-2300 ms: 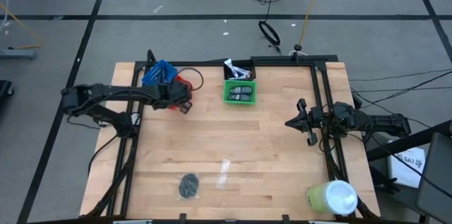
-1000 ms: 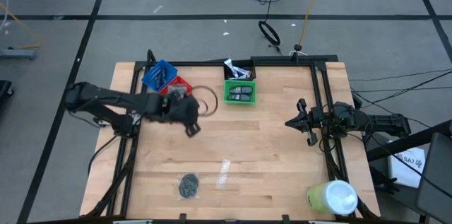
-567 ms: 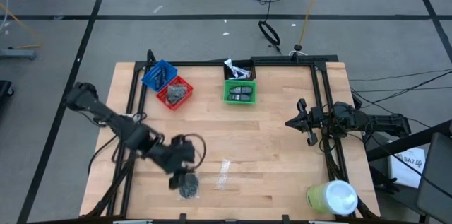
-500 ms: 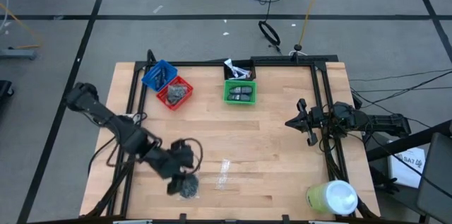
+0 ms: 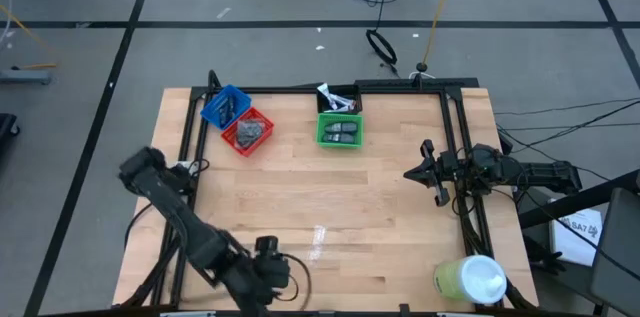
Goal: Pick & Place Travel size toiletries
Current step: Put the black hairbrush into the red bin
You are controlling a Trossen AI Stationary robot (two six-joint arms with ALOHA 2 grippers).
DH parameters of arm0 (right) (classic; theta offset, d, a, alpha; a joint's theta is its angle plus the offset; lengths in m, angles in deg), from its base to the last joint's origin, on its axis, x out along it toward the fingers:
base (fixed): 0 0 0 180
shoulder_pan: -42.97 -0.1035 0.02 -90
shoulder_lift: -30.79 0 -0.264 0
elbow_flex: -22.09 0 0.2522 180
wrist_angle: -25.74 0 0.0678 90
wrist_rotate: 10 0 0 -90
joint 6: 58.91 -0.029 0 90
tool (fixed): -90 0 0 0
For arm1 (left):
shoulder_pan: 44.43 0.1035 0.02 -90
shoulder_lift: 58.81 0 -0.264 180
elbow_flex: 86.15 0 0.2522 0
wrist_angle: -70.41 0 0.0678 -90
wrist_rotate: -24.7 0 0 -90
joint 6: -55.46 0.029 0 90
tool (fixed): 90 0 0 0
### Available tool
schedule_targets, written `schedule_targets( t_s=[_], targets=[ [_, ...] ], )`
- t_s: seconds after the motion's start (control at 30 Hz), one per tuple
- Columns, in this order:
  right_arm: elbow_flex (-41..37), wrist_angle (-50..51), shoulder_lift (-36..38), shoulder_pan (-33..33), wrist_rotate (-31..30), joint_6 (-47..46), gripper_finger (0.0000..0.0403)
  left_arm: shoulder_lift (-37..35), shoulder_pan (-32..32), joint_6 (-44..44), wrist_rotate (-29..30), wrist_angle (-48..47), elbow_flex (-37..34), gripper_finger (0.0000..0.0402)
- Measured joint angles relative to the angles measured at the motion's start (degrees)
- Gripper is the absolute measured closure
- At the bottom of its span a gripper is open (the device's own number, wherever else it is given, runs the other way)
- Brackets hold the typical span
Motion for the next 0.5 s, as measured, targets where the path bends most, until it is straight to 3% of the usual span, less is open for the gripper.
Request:
schedule_targets(
  t_s=[0.1,0.2,0.33,0.5],
  targets=[
    [0.0,0.0,0.0,0.0,0.0,0.0,0.0403,6.6,0.0,-4.3,0.2,-15.0,6.5,0.0241],
    [0.0,0.0,0.0,0.0,0.0,0.0,0.0403,10.9,0.3,-10.1,-1.6,-22.3,7.6,0.0241],
    [0.0,0.0,0.0,0.0,0.0,0.0,0.0403,14.7,0.5,-15.9,-3.8,-25.0,6.8,0.0241],
    [0.0,0.0,0.0,0.0,0.0,0.0,0.0403,18.1,0.4,-17.0,-3.4,-23.1,6.6,0.024]
  ],
)
